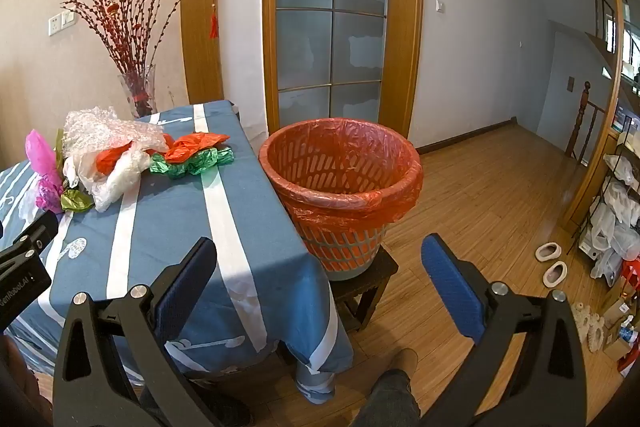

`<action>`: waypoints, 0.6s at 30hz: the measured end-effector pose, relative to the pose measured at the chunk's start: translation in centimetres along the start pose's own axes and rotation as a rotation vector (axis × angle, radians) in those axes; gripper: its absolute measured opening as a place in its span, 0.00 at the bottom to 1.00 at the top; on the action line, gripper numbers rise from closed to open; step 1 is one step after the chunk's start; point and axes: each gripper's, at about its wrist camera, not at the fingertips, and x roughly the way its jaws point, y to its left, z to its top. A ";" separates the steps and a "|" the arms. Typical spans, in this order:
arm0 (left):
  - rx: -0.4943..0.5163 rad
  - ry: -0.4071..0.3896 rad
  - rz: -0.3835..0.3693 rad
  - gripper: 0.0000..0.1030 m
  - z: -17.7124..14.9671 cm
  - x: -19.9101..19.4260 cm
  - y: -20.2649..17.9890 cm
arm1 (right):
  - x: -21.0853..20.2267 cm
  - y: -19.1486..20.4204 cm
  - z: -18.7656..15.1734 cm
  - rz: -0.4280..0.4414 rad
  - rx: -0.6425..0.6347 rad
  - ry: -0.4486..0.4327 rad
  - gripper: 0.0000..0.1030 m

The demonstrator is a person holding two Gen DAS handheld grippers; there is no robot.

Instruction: Collect trash

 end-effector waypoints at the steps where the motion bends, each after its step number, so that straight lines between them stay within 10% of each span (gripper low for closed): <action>1: 0.001 0.000 0.001 0.96 0.0 0.0 0.0 | 0.0 0.0 0.0 0.000 0.000 0.000 0.98; 18: 0.003 0.002 0.002 0.96 0.0 0.0 0.0 | 0.0 0.1 0.0 0.000 -0.001 0.002 0.98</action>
